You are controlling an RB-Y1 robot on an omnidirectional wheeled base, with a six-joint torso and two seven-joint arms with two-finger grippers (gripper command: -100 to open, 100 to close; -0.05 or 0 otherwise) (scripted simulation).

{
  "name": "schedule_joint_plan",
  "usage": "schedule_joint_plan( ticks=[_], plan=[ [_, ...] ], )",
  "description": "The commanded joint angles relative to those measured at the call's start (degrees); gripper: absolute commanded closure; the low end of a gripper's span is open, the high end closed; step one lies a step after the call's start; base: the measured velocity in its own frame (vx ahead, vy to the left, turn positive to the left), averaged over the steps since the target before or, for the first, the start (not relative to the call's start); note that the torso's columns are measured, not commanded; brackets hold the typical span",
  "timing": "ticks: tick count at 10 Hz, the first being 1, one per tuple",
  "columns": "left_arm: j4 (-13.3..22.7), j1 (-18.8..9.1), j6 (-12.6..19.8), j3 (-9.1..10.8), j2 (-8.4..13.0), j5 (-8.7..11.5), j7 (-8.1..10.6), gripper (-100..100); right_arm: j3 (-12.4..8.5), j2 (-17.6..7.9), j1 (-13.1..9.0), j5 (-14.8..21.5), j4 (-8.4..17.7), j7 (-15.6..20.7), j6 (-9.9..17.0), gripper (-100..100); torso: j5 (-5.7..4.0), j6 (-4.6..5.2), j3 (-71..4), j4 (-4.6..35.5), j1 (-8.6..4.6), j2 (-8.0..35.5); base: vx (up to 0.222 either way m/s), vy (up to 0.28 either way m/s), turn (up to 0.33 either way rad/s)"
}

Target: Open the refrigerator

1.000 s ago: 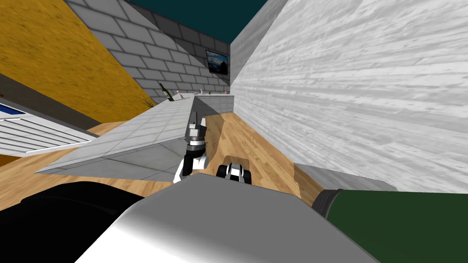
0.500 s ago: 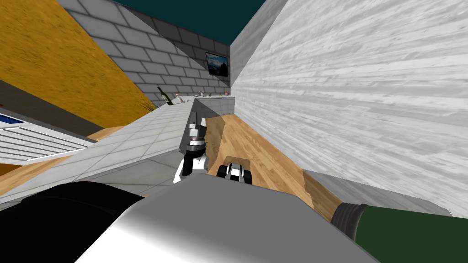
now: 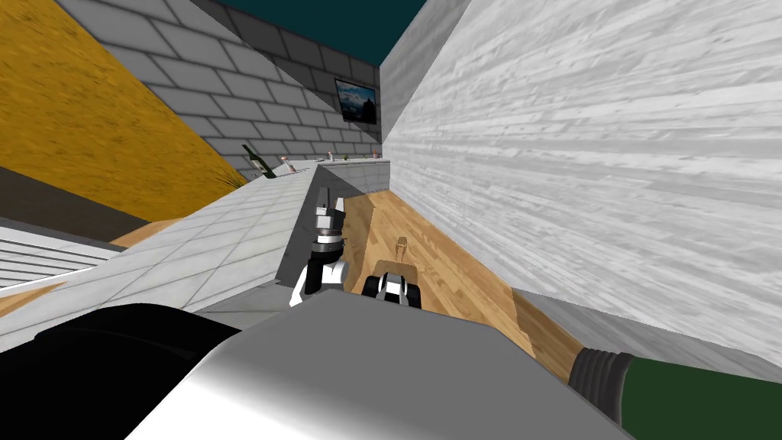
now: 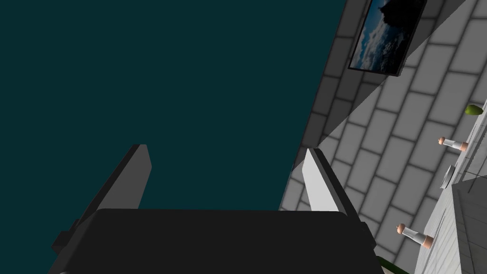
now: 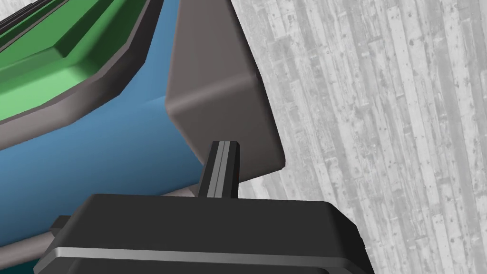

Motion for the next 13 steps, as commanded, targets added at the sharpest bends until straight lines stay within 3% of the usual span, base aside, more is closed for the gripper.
schedule_joint_plan(
  ticks=[1,2,4,5,7,9,10,13],
  plan=[
    [0.0,0.0,0.0,0.0,0.0,0.0,0.0,0,4.9,-2.7,-5.0,0.1,4.9,0.0,-0.3,100,-0.04,0.04,0.3,0.1,-0.19,0.4,-0.023,0.004,0.009],
    [0.0,0.0,0.0,0.01,0.0,0.0,0.0,0,4.9,-2.7,-7.1,0.1,6.9,0.0,-0.3,100,-0.06,0.07,0.4,0.2,-0.25,0.5,-0.032,-0.013,-0.006],
    [0.0,0.0,0.0,0.01,0.0,0.0,0.0,0,4.9,-2.7,-7.1,0.1,10.1,0.0,-0.3,100,0.04,0.05,0.0,0.0,0.01,0.0,-0.018,-0.012,-0.002],
    [0.0,0.0,0.0,0.01,0.0,0.0,0.0,0,7.6,-5.1,-9.5,0.5,11.5,-0.4,-3.3,100,0.06,0.04,-0.1,0.0,0.1,-0.2,0.147,0.07,-0.218],
    [0.0,0.0,0.0,0.0,0.0,0.0,0.0,0,11.6,-8.5,-13.7,0.5,14.3,-0.4,-5.2,100,0.17,-0.02,-0.6,-0.3,0.42,-0.9,0.232,0.118,-0.067],
    [0.0,0.0,0.0,0.01,0.0,0.0,0.0,0,14.8,-9.0,-16.9,0.5,18.1,-0.4,-5.3,100,-0.01,0.05,0.1,0.1,-0.19,0.1,0.046,0.01,0.017],
    [0.0,0.0,0.0,0.01,0.0,0.0,0.0,0,14.8,-9.0,-18.7,0.5,19.6,-0.4,-5.3,100,-0.07,0.07,0.4,0.2,-0.28,0.5,-0.021,-0.016,-0.003],
    [0.0,0.0,0.0,0.01,0.0,0.0,0.0,0,14.8,-9.0,-18.8,0.5,24.1,-0.4,-5.3,100,0.08,0.06,0.0,0.0,0.12,-0.1,-0.02,-0.007,-0.004]
  ],
)
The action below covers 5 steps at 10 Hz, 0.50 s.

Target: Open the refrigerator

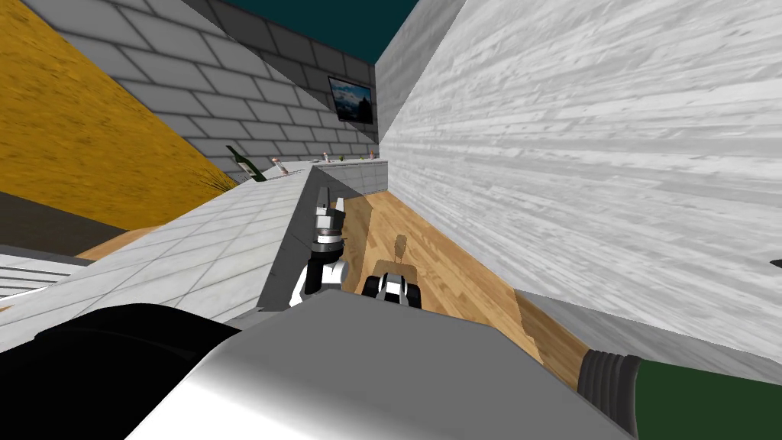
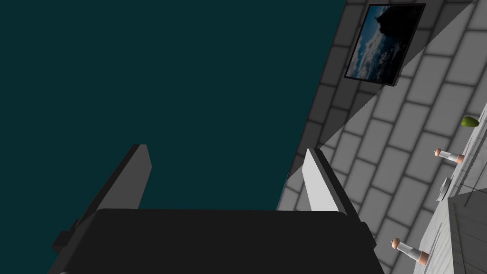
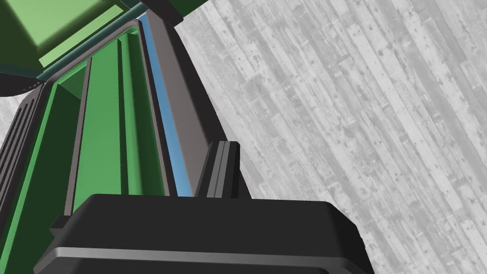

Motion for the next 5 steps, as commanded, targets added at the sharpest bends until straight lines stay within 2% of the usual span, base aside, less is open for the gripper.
schedule_joint_plan(
  ticks=[1,2,3,5],
  plan=[
    [0.0,0.0,0.0,0.0,0.0,0.0,0.0,0,2.8,-2.8,-2.8,0.6,4.5,-0.4,-3.2,100,0.0,-0.02,-0.1,-0.1,0.02,-0.2,0.157,0.055,-0.251],
    [0.0,0.0,0.0,0.0,0.0,0.0,0.0,0,4.5,-4.5,-4.6,0.6,5.8,-0.4,-4.0,100,0.0,0.0,-0.4,-0.2,0.13,-0.7,0.252,0.131,-0.136],
    [0.0,0.0,0.0,-0.01,0.0,0.0,0.0,0,6.5,-6.4,-6.7,0.6,7.5,-0.4,-4.9,100,0.06,-0.1,-0.5,-0.3,0.25,-0.8,0.186,0.12,0.041],
    [0.0,0.0,0.0,0.0,0.0,0.0,0.0,0,9.9,-6.6,-10.1,0.6,11.6,-0.4,-4.9,100,-0.06,0.0,0.1,0.1,-0.24,0.2,0.05,0.026,0.014]
  ],
)
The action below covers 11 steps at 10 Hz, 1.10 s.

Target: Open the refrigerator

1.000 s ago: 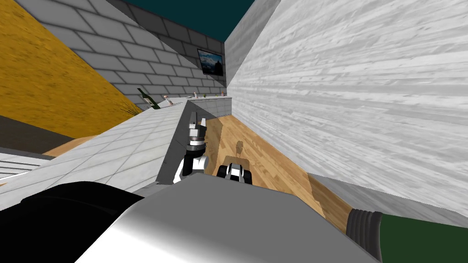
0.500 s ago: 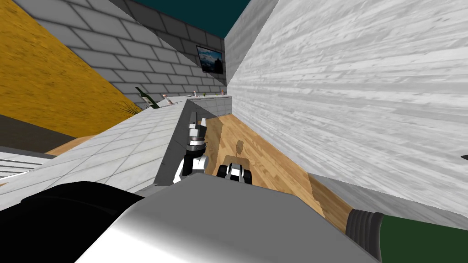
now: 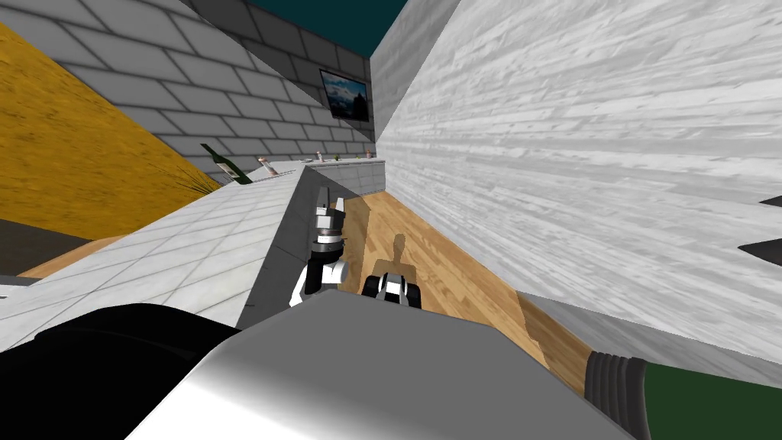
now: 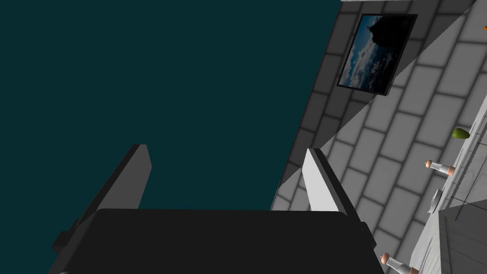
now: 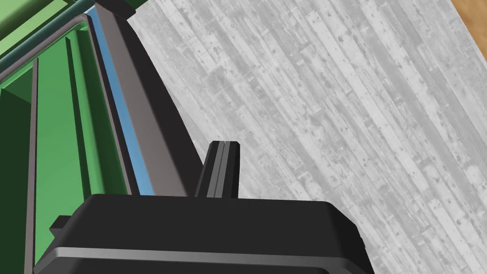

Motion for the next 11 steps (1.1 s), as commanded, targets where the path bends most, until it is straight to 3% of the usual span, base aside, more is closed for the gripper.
schedule_joint_plan(
  ticks=[1,3,4,5,6,8,10,11],
  plan=[
    [0.0,0.0,0.0,0.0,0.0,0.0,0.0,0,3.0,-0.6,-4.8,0.0,3.9,0.0,0.3,100,-0.08,0.03,0.2,0.1,-0.16,0.3,-0.017,-0.016,-0.005],
    [0.0,0.0,0.0,0.01,0.0,0.0,0.0,0,3.0,-0.6,-5.0,0.0,7.9,0.0,0.3,100,0.0,0.01,0.1,0.0,0.06,0.0,-0.024,-0.013,0.0],
    [0.0,0.0,0.0,0.01,0.0,0.0,0.0,0,3.0,-0.6,-5.0,0.0,8.2,0.0,0.3,100,0.05,0.01,-0.1,-0.1,0.21,-0.2,-0.012,-0.002,-0.006],
    [0.0,0.0,0.0,0.0,0.0,0.0,0.0,0,6.2,-3.8,-8.5,0.5,11.1,-0.4,-2.3,100,0.07,-0.03,-0.2,-0.1,0.26,-0.4,0.191,0.07,-0.209],
    [0.0,0.0,0.0,0.0,0.0,0.0,0.0,0,7.3,-5.4,-9.3,0.5,12.5,-0.4,-3.8,100,0.1,-0.01,-0.5,-0.3,0.45,-1.0,0.267,0.13,-0.155],
    [0.0,0.0,0.0,0.0,0.0,0.0,0.0,0,11.8,-6.9,-14.5,0.5,17.2,-0.4,-4.7,100,0.09,-0.07,-0.3,-0.2,0.28,-0.5,0.11,0.086,0.024],
    [0.0,0.0,0.0,0.0,0.0,0.0,0.0,0,12.8,-6.9,-16.7,0.5,20.3,-0.4,-4.7,100,-0.08,0.04,0.3,0.1,-0.15,0.4,-0.013,-0.003,-0.002],
    [0.0,0.0,0.0,0.01,0.0,0.0,0.0,0,12.8,-6.9,-16.7,0.5,21.8,-0.4,-4.7,100,-0.06,0.03,0.2,0.1,-0.1,0.2,-0.031,-0.016,-0.003]
  ],
)
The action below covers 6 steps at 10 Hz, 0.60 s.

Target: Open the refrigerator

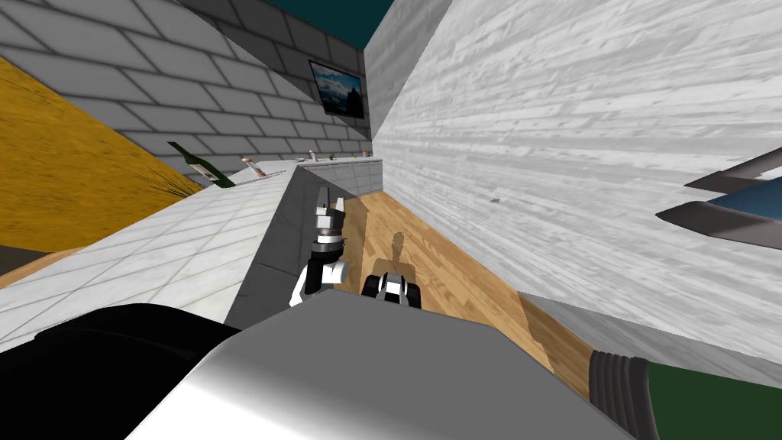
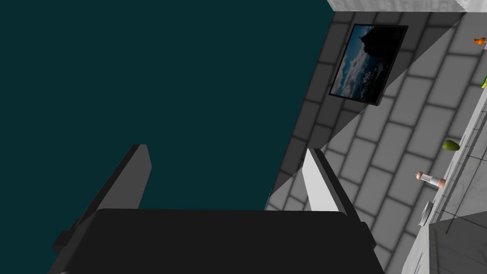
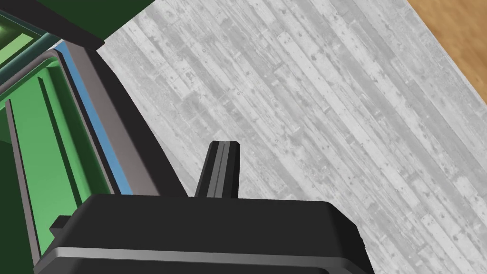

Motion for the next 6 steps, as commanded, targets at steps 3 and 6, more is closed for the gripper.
schedule_joint_plan(
  ticks=[3,6],
  plan=[
    [0.0,0.0,0.0,0.0,0.0,0.0,0.0,0,-2.1,-2.1,3.0,-2.9,-0.3,0.0,1.0,-100,0.14,-0.04,-0.5,-0.2,0.35,-0.7,-0.004,-0.011,-0.061],
    [0.0,0.0,0.0,0.0,0.0,0.0,0.0,0,-4.3,-4.0,6.3,-5.5,-2.7,0.0,1.6,-100,0.09,-0.05,-0.4,-0.2,0.27,-0.6,0.017,-0.006,-0.061]
  ],
)
